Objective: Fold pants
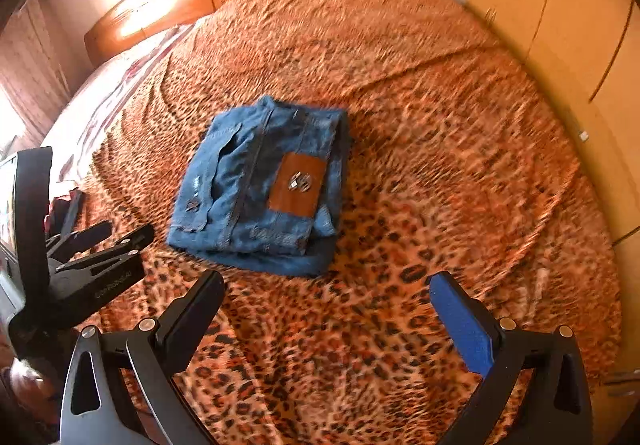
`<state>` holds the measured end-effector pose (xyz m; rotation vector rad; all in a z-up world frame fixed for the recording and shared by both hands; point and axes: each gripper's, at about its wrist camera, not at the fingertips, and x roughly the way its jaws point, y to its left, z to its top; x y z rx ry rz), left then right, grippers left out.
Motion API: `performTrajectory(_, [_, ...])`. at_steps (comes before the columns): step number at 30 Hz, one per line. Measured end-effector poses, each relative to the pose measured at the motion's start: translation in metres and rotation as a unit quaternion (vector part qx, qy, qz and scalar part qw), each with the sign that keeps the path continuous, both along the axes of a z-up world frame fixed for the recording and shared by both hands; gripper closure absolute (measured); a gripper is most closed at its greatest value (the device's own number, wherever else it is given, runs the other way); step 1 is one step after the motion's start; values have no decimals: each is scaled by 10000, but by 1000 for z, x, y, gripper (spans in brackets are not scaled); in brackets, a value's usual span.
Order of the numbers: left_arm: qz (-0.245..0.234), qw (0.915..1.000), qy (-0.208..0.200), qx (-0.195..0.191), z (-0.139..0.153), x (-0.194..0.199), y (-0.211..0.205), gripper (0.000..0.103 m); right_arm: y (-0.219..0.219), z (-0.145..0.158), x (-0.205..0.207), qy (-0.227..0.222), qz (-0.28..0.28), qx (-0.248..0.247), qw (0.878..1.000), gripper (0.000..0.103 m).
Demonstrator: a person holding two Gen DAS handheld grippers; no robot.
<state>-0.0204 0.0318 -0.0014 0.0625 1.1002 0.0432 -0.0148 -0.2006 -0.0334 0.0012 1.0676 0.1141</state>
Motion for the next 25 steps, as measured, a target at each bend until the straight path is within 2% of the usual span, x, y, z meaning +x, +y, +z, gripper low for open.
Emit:
performTrajectory(5, [64,10000,35,-31,7,-6,-4,39,-5,9,-11,-295,-45,-80,9995,1])
performTrajectory(10, [-251,9997,-40,23,18,-17,-23,39,-11,4,-15,-126,-37,1,9999,1])
performTrajectory(18, [-483,9987,-57,-130,26,-31,-41,39,-19,-1,-22,-57,-40,-52,10000,1])
performTrajectory(22, [-440,9986,-66,-279,30,-31,-43,39,-29,-3,-21,8,-98,-33,9999,1])
performTrajectory(25, [-409,9984,-113,-375,34,-31,-43,35,-36,-8,-21,102,-161,-7,9998,1])
